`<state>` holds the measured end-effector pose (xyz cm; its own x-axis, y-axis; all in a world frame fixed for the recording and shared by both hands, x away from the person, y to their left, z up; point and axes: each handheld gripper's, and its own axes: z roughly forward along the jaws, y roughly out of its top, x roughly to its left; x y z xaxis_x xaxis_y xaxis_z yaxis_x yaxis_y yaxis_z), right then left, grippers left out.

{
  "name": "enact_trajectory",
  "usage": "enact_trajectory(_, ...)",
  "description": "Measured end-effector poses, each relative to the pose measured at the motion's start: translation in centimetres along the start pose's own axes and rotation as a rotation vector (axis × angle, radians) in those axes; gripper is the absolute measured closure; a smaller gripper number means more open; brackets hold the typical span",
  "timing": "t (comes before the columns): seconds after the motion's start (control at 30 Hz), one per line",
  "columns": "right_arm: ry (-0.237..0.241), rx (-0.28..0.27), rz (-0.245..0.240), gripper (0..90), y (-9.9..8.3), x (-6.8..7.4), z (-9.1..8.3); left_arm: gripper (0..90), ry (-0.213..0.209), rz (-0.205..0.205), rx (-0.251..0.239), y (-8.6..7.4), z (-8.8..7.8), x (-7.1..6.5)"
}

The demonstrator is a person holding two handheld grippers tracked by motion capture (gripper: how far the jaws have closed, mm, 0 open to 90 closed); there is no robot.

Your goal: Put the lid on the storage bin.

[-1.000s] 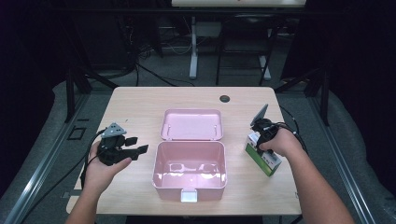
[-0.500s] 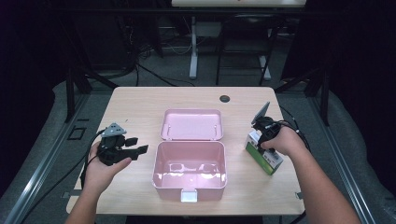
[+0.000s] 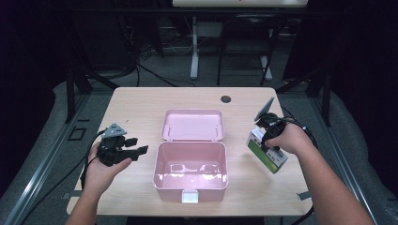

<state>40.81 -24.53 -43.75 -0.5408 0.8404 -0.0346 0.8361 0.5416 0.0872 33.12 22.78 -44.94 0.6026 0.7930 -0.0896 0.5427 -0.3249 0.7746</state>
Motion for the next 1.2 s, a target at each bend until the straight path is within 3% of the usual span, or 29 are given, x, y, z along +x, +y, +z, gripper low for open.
enact_trajectory(1.2,0.011,-0.014,-0.159,61.6,0.9,4.8,-6.7,44.7,0.003,-0.010,-0.009,0.0,-0.1,0.1)
